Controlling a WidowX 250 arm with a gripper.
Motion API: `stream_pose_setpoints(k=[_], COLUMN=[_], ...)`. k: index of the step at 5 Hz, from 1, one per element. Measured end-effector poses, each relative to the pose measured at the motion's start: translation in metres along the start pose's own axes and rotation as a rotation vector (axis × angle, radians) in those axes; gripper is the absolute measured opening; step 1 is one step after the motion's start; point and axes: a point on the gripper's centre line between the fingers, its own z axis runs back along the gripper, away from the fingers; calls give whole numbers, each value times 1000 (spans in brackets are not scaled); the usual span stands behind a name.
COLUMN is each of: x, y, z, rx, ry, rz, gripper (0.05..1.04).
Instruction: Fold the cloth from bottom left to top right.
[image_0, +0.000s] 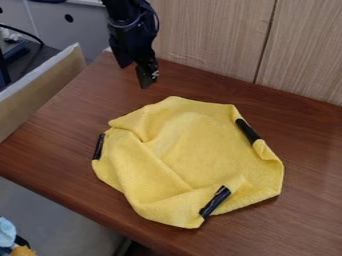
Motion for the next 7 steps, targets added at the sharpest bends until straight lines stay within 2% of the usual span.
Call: stream_pose_setpoints(k=[1, 2, 4, 5, 7], x=[-5, -28, -71, -94, -109], y=[-4, -10, -12, -17, -24], z=[-8, -16, -4, -9, -34], rx=[-20, -55, -37, -51, -98], ry=[25, 71, 137, 180, 261], rz=[0, 36, 84, 126, 170], gripper=[1000, 1000, 1000, 1000, 1000])
